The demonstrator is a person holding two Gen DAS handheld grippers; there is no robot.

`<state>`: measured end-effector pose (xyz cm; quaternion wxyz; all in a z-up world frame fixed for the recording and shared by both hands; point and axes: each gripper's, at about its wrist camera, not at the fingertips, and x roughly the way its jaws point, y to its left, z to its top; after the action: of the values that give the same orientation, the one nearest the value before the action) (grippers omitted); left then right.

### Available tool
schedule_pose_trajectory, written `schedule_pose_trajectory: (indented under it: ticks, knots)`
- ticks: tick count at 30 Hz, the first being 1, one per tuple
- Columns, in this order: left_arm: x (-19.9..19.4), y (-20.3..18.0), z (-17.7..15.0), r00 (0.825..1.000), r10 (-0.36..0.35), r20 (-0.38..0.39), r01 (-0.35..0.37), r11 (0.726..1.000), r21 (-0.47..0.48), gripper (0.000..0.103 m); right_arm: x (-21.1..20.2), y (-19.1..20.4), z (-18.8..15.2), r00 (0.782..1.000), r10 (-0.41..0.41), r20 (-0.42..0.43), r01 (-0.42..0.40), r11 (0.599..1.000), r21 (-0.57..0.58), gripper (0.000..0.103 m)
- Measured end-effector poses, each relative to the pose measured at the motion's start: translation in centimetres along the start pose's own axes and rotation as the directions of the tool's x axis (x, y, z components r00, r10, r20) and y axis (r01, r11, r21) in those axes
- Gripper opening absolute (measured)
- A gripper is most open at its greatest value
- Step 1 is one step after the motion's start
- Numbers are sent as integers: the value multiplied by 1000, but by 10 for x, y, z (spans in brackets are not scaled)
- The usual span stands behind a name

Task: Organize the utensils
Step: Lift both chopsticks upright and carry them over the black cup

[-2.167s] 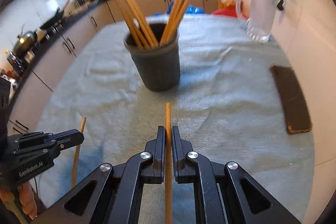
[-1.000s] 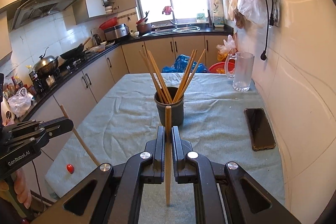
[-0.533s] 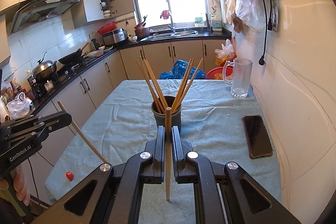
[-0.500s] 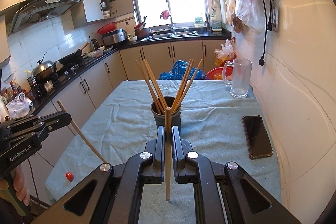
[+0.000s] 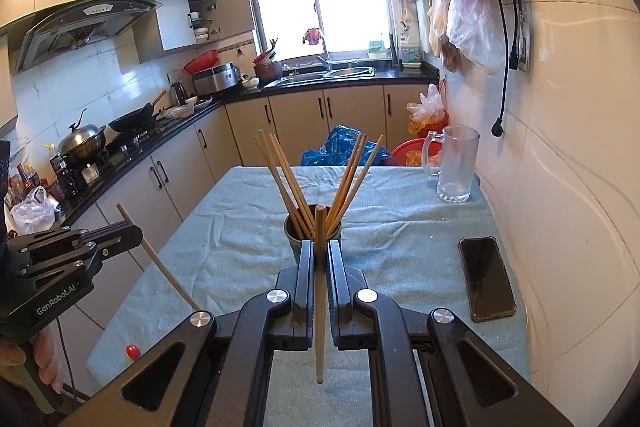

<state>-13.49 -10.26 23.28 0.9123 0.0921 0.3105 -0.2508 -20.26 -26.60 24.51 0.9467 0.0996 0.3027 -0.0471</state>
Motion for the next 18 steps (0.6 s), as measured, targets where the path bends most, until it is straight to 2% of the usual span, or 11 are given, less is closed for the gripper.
schedule_pose_trajectory:
  ticks: [18]
  knots:
    - [3,7,16,1000,-17,21,17,1000,3,5,12,-6,13,1000,12,6,-12,1000,29,7]
